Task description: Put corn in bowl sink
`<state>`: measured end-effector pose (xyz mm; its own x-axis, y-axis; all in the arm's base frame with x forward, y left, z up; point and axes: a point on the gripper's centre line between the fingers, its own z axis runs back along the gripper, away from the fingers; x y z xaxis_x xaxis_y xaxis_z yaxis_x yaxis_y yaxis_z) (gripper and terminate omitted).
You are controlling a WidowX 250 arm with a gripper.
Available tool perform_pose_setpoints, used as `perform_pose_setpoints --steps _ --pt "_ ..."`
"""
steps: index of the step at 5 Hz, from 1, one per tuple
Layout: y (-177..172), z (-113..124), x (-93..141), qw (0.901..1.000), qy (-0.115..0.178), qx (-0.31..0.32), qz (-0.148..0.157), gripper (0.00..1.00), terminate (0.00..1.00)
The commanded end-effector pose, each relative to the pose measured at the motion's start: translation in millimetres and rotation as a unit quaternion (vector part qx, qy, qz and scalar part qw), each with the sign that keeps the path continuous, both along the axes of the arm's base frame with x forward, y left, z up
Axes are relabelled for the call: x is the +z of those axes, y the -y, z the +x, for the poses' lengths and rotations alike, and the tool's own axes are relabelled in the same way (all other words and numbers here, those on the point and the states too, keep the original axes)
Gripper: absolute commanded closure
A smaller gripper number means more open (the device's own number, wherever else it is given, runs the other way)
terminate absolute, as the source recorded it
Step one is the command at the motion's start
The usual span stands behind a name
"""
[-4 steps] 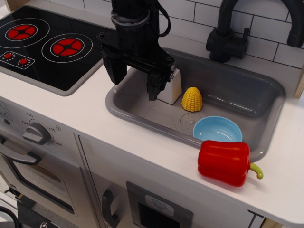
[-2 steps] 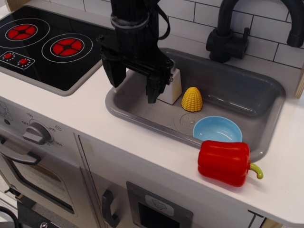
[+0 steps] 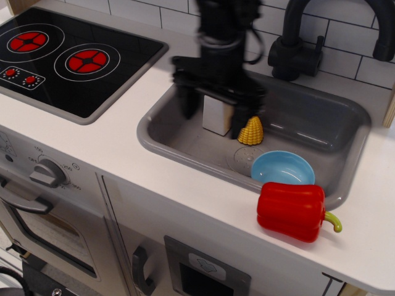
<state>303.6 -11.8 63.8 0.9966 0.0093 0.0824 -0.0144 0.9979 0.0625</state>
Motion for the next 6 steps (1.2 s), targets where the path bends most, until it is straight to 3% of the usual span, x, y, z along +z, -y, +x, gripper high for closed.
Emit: perform_pose_setpoints --steps 1,2,4,6 --pt "23 43 3 0.9992 0.027 0.017 -0.026 0.0 0.0" --pt "26 59 3 0.9982 0.048 0.02 -0.031 0.0 0.0" --pt "35 80 -11 0.9978 0.058 0.02 -0.025 0.0 0.0" --pt "33 86 -32 0.9981 0.057 0.019 0.013 0.0 0.0"
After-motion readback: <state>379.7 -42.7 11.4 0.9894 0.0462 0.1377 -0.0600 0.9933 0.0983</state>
